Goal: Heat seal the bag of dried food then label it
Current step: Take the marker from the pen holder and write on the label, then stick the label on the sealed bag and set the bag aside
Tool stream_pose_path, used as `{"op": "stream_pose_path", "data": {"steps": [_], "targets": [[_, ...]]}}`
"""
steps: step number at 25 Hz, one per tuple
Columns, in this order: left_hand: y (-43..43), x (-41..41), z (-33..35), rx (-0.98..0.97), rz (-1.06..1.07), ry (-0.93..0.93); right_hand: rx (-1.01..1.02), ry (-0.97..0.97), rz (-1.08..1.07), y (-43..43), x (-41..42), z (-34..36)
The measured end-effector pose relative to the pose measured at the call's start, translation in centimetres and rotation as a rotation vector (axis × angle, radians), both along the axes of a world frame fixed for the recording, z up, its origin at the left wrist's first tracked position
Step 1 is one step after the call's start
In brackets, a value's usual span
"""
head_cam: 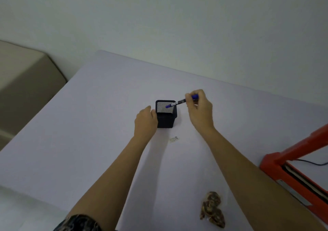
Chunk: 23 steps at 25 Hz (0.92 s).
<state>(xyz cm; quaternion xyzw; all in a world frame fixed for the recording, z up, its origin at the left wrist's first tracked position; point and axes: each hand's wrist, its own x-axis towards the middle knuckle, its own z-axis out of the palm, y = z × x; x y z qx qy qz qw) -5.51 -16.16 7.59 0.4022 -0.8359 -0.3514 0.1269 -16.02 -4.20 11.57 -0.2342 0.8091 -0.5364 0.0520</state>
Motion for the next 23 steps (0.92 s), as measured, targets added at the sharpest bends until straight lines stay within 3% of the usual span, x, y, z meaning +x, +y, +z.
{"op": "stream_pose_path", "data": {"steps": [4, 9, 14, 17, 20, 23], "targets": [[0.3, -1.4, -2.7, -0.106, -0.131, -0.141, 0.372, 0.059, 0.329, -3.8, -1.6, -3.8], [0.6, -1.3, -3.8, -0.135, -0.185, -0.2, 0.537, 0.065, 0.307, -5.3, -2.0, -6.2], [0.8, -1.2, -3.7, -0.091, -0.19, -0.221, 0.797, 0.428, 0.311, -5.6, -2.6, -6.0], [0.9, -0.5, -3.7, -0.203, -0.133, -0.057, 0.78, 0.485, 0.217, -4.2, -3.9, -5.9], [2.0, 1.4, -5.5, -0.33, -0.087, 0.19, 0.587, 0.306, 0.018, -0.1, -4.1, -8.1], [4.3, 3.5, -9.2, -0.353, -0.284, 0.092, 0.575, 0.155, 0.129, 4.3, -1.2, -12.4]]}}
